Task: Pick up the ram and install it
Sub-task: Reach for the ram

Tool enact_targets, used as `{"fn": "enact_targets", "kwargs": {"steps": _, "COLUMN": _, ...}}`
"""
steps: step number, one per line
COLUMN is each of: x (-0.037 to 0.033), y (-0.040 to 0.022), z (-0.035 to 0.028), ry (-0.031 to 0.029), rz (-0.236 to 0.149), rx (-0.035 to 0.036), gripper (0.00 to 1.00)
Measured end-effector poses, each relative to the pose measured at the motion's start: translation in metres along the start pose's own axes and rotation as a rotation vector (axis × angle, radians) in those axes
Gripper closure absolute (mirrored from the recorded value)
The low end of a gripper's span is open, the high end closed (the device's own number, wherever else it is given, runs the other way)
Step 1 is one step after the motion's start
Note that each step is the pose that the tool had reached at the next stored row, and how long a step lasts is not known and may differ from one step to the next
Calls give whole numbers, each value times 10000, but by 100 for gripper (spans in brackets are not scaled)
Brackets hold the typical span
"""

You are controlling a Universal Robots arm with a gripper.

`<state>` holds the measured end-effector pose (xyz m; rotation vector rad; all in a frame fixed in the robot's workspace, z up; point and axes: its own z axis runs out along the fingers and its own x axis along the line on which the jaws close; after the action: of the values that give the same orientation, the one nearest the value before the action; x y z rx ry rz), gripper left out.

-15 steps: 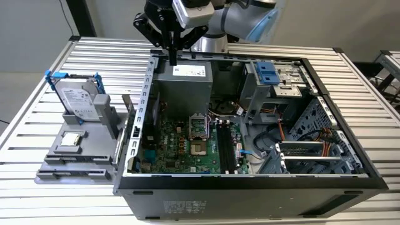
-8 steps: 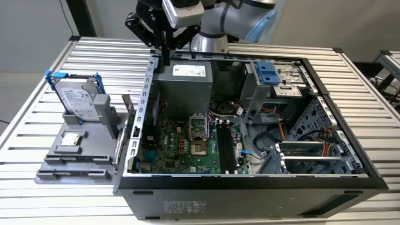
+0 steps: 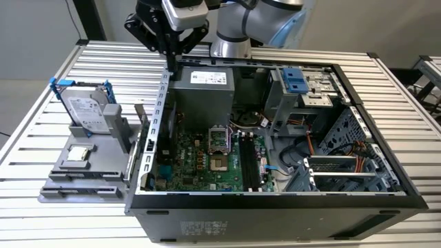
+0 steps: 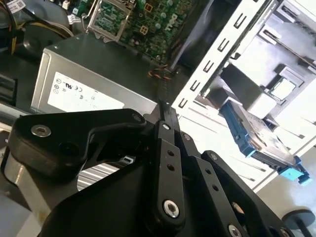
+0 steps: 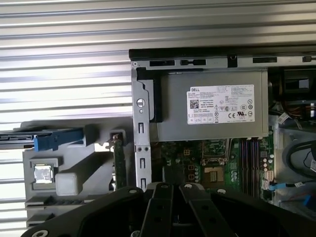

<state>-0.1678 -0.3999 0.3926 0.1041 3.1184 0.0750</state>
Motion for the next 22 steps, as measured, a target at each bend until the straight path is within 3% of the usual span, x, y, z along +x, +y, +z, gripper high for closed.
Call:
{"fn": "enact_targets", "kwargs": {"steps": 12, "x": 334, "y": -62, "z": -9, "ry": 0, "rz": -9, "rx": -1, "gripper": 100}}
{"fn": "enact_targets", "kwargs": {"steps": 22, "x": 676, "y": -108, "z": -18, "ry": -4, "rz": -19, "rx": -1, "gripper": 100}}
